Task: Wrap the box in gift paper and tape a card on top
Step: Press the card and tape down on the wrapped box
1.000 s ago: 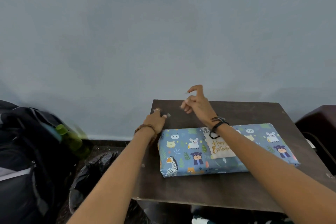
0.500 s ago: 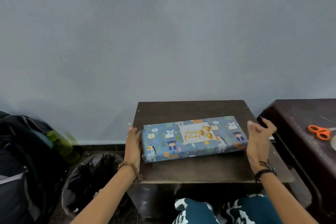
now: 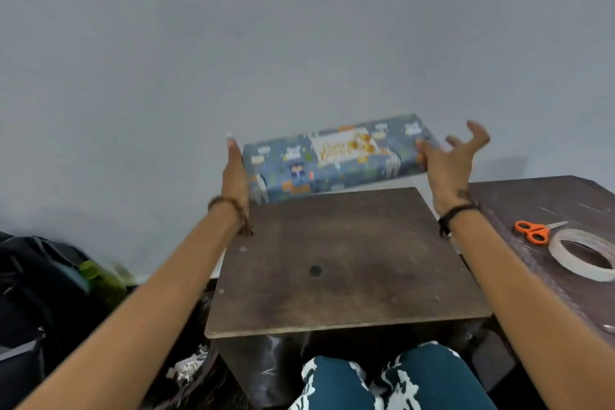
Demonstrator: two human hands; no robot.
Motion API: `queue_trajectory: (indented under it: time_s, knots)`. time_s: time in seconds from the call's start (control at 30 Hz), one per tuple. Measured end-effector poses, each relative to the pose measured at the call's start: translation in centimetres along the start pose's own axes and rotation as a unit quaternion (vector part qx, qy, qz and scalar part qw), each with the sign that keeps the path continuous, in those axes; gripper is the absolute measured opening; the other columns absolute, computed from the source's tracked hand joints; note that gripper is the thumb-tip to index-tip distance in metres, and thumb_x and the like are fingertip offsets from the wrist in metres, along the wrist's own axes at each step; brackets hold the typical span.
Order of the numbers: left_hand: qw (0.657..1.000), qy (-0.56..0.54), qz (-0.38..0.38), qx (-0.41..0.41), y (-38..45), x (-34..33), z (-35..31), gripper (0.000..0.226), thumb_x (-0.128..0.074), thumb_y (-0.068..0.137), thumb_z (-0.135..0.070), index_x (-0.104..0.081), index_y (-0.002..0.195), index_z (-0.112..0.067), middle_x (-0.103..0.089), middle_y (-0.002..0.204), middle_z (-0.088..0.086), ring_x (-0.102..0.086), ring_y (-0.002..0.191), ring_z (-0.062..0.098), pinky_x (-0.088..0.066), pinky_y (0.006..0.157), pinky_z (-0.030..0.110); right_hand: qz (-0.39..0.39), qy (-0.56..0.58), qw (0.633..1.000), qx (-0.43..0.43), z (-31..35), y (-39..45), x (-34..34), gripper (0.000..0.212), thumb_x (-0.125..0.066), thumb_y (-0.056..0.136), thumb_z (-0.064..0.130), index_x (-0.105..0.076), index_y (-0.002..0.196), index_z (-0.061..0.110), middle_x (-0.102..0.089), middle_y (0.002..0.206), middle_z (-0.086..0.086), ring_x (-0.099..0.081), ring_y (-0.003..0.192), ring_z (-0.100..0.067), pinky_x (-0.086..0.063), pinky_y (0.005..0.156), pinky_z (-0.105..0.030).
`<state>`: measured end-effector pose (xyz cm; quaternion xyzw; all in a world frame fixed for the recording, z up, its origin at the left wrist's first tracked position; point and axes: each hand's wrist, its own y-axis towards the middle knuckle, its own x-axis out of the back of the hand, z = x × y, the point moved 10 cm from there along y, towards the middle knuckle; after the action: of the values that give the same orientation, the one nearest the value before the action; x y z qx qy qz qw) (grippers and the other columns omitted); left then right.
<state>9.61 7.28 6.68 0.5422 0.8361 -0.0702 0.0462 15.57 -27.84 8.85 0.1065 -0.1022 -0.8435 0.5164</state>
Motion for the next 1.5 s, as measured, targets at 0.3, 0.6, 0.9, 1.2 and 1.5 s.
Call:
queue_trajectory:
  time_s: [0.3,0.6,0.9,1.2,1.5]
  knots:
    - [0.998,0.031,-0.035,-0.048,0.5,-1.3,-8.7,0.063,-0.014,0.095,-0.058,-0.055,0.075,-0.015,-0.065,0.070,0.003,-0.063,0.049,0.013,-0.053,0.063,0.030,-0.020,0.038,0.999,0.032,6.4,2.0,0.6,0.066,-0.064,0.081,0.013,-0.022,0.132,0.022,-0.039,0.131,-0.012,-0.052,0.085,-0.004,-0.049,0.081,-0.034]
    - [0.998,0.023,0.017,0.060,-0.8,-2.1,5.7,0.066,-0.014,0.098,-0.047,-0.054,0.117,0.002,-0.058,0.112,0.014,-0.067,0.056,0.013,-0.056,0.052,0.023,-0.035,-0.014,0.996,-0.084,-9.9,-2.4,2.5,0.073,-0.071,0.080,0.012,-0.024,0.135,0.021,-0.038,0.134,-0.015,-0.052,0.106,-0.024,-0.053,0.080,-0.039]
    - [0.987,0.119,-0.028,0.103,1.6,0.3,15.3,0.061,-0.024,0.094,-0.059,-0.058,0.118,-0.014,-0.061,0.115,0.003,-0.059,0.105,0.022,-0.041,0.103,0.040,-0.019,-0.098,0.989,-0.108,-15.4,-4.5,2.8,0.069,-0.068,0.083,0.012,-0.027,0.137,0.012,-0.040,0.138,-0.015,-0.051,0.109,-0.020,-0.037,0.077,-0.025]
    - [0.977,0.143,-0.156,0.018,1.6,6.9,12.2,0.031,-0.044,0.096,-0.033,-0.056,0.115,-0.011,-0.057,0.123,0.006,-0.053,0.104,0.019,-0.046,0.095,0.041,0.108,-0.179,0.973,0.093,-7.8,-6.4,-3.2,0.058,-0.065,0.084,0.010,-0.035,0.134,0.016,-0.048,0.127,-0.001,-0.049,0.112,-0.011,-0.044,0.084,-0.019]
    - [0.966,0.071,-0.247,0.036,-2.3,11.4,15.7,0.024,-0.034,0.100,-0.026,-0.050,0.106,-0.009,-0.060,0.110,0.019,-0.054,0.093,0.023,-0.042,0.086,0.032,0.511,-0.199,0.831,0.094,-7.5,-19.7,-21.2,0.053,-0.051,0.086,-0.001,-0.034,0.131,0.022,-0.059,0.100,0.000,-0.060,0.089,-0.013,-0.050,0.081,-0.027]
